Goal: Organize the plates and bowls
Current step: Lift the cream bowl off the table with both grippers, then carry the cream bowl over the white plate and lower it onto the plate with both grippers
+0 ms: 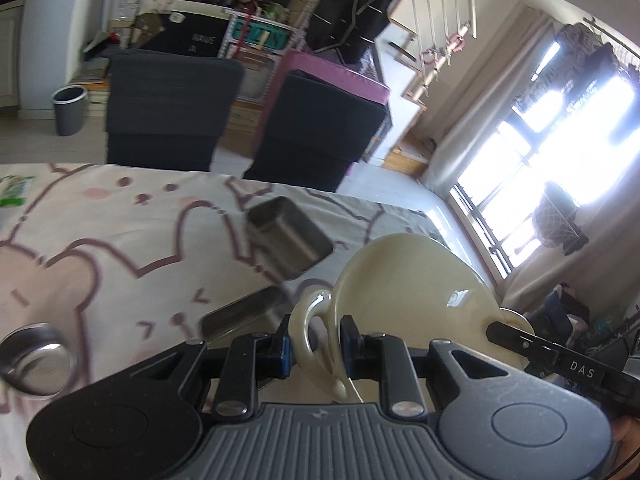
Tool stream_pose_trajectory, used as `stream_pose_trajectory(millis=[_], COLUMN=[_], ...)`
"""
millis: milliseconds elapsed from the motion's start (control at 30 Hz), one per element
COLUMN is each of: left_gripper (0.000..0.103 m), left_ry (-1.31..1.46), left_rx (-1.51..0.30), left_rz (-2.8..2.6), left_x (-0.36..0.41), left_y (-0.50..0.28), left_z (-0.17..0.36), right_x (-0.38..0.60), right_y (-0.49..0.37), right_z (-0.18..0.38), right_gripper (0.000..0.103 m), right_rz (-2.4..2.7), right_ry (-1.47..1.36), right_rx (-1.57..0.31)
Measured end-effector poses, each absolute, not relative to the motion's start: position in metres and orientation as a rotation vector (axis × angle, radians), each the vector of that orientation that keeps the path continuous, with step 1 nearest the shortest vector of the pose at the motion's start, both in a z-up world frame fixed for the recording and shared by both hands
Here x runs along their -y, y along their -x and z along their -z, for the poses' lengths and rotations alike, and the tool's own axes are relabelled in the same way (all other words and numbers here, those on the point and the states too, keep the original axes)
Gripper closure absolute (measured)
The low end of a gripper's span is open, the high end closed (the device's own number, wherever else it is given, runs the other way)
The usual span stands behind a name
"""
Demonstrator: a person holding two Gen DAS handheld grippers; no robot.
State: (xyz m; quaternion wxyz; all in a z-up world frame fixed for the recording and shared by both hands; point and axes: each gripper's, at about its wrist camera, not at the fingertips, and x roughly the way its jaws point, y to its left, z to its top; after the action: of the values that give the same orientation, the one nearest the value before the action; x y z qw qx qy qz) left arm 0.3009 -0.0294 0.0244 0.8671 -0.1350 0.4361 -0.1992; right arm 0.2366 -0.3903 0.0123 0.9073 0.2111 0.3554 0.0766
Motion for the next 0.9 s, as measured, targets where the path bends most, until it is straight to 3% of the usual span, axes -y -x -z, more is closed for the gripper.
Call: stream_pose_trajectory(millis=[500, 900], left_gripper=[0.078, 0.078], left_ry=[0.354, 0.43], left_rx=[-0.92, -1.002], left_rz=[0.293, 0.237], left_x=[-0.068, -0.095], left_y=[-0.233, -0.214], left_z=[0.008, 0.063], right_x=[0.322, 0.293], right_y=[-0.241, -0.258], right_z=[0.01, 0.049], right_gripper=[0.081, 0.081], right_rz=[-0.304, -0.323], right_ry=[-0.387, -0.356], right_rx=[-0.823, -0.954])
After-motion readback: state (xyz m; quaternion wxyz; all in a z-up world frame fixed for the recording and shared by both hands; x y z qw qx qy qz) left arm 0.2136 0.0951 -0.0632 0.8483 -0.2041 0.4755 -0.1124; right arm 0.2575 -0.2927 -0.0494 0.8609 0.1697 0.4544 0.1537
